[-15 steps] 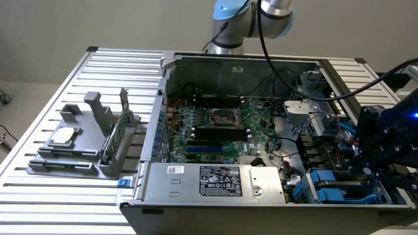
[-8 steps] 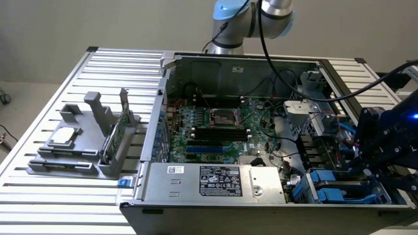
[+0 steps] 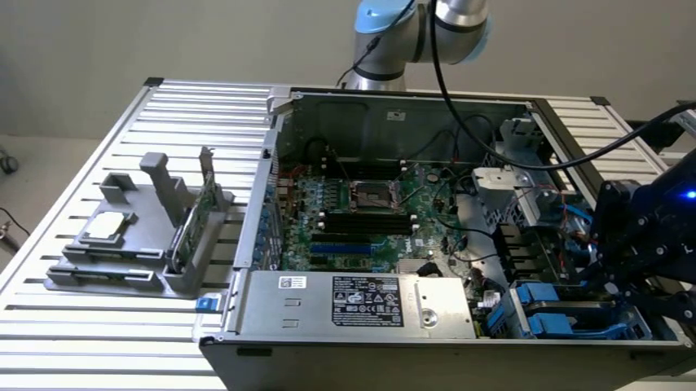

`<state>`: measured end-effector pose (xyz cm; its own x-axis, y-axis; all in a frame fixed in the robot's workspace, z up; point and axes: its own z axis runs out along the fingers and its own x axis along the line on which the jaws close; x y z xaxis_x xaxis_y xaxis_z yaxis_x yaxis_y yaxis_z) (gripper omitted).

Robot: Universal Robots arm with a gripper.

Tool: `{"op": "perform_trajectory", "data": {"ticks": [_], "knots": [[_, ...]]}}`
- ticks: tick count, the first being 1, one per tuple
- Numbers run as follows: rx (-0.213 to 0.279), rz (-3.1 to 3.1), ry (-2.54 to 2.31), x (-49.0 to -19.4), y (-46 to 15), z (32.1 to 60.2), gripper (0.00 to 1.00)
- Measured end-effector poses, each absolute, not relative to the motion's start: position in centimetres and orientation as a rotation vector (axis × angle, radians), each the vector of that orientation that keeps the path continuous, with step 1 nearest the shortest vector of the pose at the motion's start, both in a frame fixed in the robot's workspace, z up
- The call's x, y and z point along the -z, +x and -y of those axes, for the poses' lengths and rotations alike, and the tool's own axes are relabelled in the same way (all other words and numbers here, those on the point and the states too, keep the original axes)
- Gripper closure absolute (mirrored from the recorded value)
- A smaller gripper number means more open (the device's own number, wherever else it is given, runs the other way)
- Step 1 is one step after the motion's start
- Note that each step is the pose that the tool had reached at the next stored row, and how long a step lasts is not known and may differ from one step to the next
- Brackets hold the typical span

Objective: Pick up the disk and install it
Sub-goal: 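Insert the first disk wire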

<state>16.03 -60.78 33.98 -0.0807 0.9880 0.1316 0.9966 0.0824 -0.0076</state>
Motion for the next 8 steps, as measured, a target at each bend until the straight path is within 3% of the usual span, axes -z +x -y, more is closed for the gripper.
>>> {"op": "perform_trajectory", "data": {"ticks": [8], "knots": [[0.123,2.229,-2.067,-33.86,16.04,60.78,0.83]]}}
